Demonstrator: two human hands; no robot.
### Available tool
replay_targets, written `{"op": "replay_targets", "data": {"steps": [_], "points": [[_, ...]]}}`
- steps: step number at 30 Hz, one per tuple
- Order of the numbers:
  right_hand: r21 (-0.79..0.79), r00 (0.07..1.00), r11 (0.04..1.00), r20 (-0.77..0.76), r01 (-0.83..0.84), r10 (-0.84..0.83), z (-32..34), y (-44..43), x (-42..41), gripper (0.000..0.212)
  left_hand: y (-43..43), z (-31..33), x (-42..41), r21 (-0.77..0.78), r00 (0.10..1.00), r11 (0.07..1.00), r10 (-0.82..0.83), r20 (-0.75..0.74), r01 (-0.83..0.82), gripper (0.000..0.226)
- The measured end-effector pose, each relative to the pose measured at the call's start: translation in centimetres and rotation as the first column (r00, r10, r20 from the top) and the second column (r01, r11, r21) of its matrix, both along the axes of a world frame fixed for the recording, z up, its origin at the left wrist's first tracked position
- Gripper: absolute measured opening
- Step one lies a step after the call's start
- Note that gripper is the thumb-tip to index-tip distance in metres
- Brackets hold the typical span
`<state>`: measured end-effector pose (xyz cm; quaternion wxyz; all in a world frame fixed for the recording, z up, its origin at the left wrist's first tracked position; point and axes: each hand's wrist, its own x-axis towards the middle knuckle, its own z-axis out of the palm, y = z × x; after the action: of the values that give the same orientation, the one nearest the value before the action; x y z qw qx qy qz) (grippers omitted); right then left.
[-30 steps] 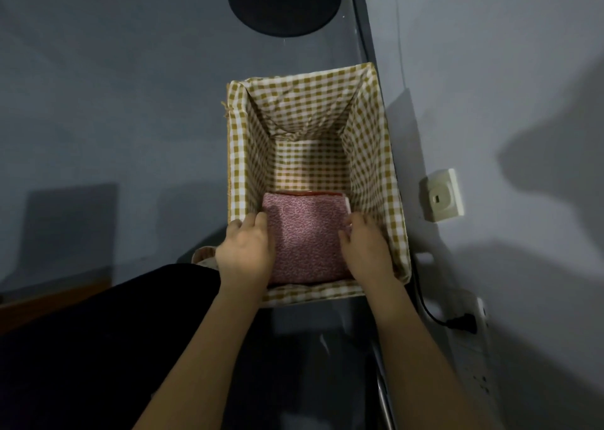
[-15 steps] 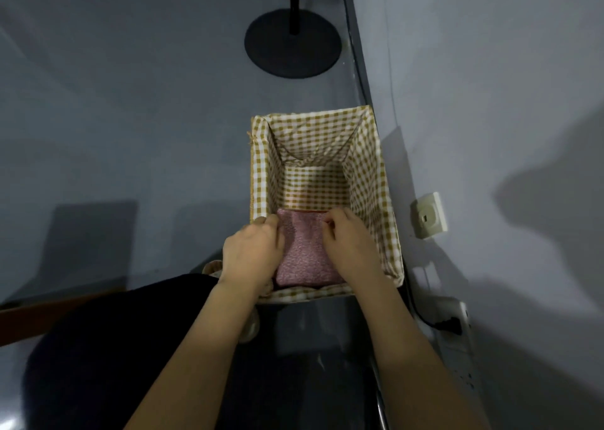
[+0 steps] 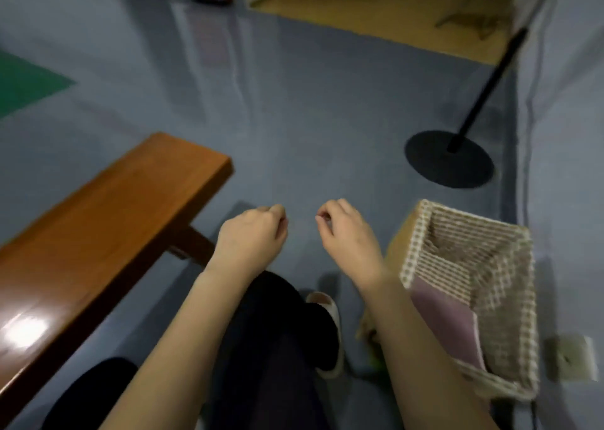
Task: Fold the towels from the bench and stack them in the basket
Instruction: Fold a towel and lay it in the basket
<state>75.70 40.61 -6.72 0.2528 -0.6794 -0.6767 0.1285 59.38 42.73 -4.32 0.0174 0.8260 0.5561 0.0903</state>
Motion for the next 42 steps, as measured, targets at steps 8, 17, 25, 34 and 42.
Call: {"op": "replay_targets", "data": {"steps": [8, 17, 25, 34, 42], "points": [[-0.015, 0.867, 0.867, 0.014, -0.498, 0.498, 2.1, 0.5, -18.4, 0.02, -7.2, 2.7, -18.6, 0.024, 0.902, 0.903, 0.429, -0.051, -0.428, 0.025], [-0.074, 0.472, 0.474, 0.046, -0.877, 0.88, 2.1, -7.2, -34.7, 0.023, -21.8, 2.3, -30.5, -0.023, 0.544, 0.544, 0.836, -0.077, -0.839, 0.027], [-0.07, 0.23, 0.233, 0.052, -0.97, 0.972, 0.3, -15.1, -44.1, 0.023, -33.5, 0.1, -35.7, -0.086, 0.25, 0.246, 0.967, -0.038, -0.965, 0.025], [-0.151, 0.076, 0.081, 0.039, -0.985, 0.996, -2.3, -22.4, -51.7, 0.024, -40.1, -2.9, -40.5, -0.222, 0.117, 0.11, 0.993, -0.021, -0.969, 0.025], [-0.157, 0.028, 0.037, 0.058, -0.987, 0.998, -1.4, -23.7, -59.6, 0.023, -41.9, -3.1, -47.4, -0.236, 0.041, 0.071, 0.991, 0.129, -0.969, 0.019]]}}
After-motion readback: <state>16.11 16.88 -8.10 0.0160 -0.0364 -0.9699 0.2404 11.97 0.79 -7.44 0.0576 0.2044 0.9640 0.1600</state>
